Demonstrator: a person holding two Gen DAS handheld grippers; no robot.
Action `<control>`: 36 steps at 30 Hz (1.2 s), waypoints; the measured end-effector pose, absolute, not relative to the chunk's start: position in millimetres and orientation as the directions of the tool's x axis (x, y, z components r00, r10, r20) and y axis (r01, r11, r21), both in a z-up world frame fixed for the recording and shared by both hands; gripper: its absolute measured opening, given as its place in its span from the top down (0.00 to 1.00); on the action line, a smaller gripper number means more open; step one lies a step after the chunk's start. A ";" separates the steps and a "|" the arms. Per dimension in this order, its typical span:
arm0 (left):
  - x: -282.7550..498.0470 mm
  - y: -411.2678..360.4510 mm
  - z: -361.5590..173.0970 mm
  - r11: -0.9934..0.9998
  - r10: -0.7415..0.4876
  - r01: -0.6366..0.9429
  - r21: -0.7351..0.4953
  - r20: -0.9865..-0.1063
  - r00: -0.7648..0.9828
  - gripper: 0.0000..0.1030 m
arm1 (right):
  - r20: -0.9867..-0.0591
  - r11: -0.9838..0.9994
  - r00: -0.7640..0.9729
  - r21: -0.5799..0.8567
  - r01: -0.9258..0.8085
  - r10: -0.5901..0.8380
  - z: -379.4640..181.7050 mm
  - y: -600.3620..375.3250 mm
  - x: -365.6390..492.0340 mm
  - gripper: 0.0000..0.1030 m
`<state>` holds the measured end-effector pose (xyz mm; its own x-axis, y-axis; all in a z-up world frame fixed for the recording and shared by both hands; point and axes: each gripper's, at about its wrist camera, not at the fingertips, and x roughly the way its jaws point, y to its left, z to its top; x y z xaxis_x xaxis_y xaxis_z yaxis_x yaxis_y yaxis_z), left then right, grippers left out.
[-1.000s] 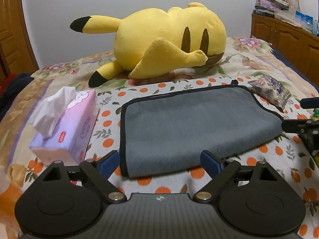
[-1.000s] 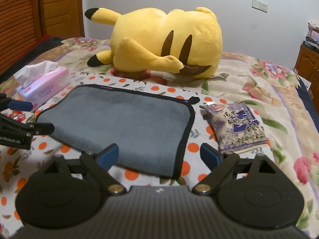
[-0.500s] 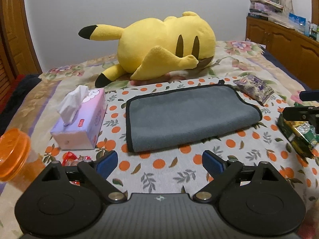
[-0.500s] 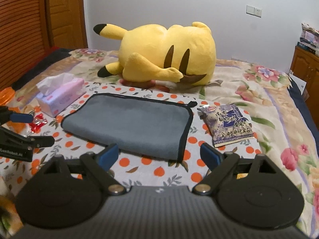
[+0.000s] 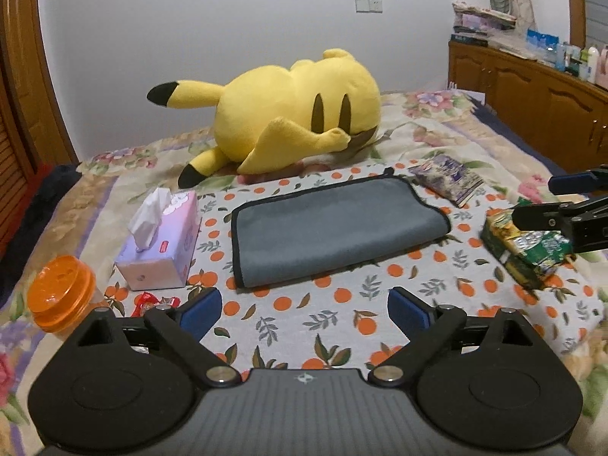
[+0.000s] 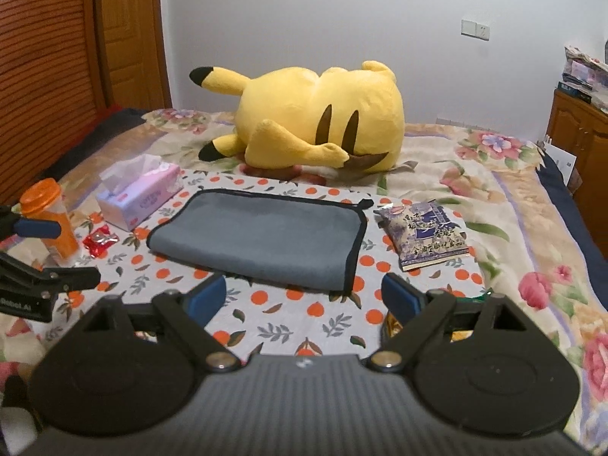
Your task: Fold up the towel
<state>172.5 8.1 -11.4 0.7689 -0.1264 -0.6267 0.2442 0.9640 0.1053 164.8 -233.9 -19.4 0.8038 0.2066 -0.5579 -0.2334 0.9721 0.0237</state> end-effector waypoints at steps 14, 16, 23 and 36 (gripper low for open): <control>119.7 -4.2 25.9 0.963 -0.143 0.251 0.098 -0.603 0.785 0.00 | -0.518 0.973 0.829 0.026 -0.229 0.209 15.6 -240.3 116.0 0.13; 112.0 -5.7 29.3 0.964 -0.141 0.248 0.100 -0.597 0.790 0.00 | -0.514 0.974 0.832 0.029 -0.226 0.208 19.1 -240.4 110.6 0.13; 89.0 -8.2 37.0 0.967 -0.139 0.237 0.094 -0.584 0.800 0.00 | -0.494 0.974 0.845 0.028 -0.223 0.208 28.8 -240.6 88.4 0.07; 62.5 -10.6 36.9 0.972 -0.139 0.224 0.076 -0.579 0.803 0.00 | -0.486 0.976 0.850 0.027 -0.217 0.202 27.7 -240.8 62.7 0.00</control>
<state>62.5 -10.6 36.9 0.8031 -0.1394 -0.5794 0.2238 0.9716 0.0765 62.7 -240.8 27.7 0.8503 0.2020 -0.4861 -0.2167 0.9759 0.0265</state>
